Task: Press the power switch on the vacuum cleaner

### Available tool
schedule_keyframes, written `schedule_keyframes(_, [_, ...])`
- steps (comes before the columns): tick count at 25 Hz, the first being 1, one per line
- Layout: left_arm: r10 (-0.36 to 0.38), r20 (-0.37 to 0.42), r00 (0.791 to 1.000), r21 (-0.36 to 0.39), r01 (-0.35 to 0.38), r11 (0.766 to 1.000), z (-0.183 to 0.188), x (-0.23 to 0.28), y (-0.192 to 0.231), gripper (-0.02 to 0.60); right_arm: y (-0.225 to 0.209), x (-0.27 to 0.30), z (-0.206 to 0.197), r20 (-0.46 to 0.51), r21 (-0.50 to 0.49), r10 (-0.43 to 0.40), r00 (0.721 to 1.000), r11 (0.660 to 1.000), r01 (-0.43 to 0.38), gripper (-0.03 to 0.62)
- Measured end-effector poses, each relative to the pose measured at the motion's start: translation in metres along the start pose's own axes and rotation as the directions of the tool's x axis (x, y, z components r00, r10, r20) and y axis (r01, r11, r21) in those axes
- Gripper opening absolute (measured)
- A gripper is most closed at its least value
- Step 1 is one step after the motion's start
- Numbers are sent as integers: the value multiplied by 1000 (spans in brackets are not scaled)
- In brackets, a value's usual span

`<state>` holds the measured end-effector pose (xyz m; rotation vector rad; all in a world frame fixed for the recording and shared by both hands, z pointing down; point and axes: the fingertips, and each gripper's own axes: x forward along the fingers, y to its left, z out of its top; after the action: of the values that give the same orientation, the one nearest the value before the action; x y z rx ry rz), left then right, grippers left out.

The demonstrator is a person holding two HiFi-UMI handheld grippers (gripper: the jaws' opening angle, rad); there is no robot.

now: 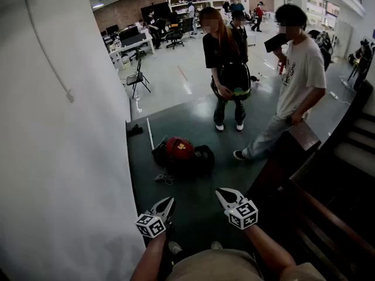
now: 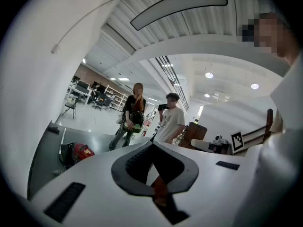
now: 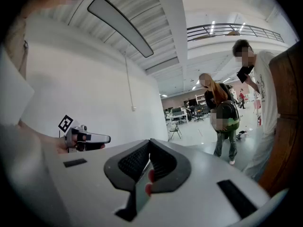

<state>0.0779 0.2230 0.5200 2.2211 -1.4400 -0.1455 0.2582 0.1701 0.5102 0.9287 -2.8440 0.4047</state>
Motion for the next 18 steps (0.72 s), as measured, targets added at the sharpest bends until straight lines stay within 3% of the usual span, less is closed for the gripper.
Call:
schedule_keyframes(14, [8,-10,1000,22,-8,1000,7,20,3,6,-15,19,6,-11,-34,4,1000,999,-4,14])
schedule_keyframes(18, [7,-10,1000,38,-6,999,9,27,4,6,-19,25,7,0,28,25,1000,999,-25,15])
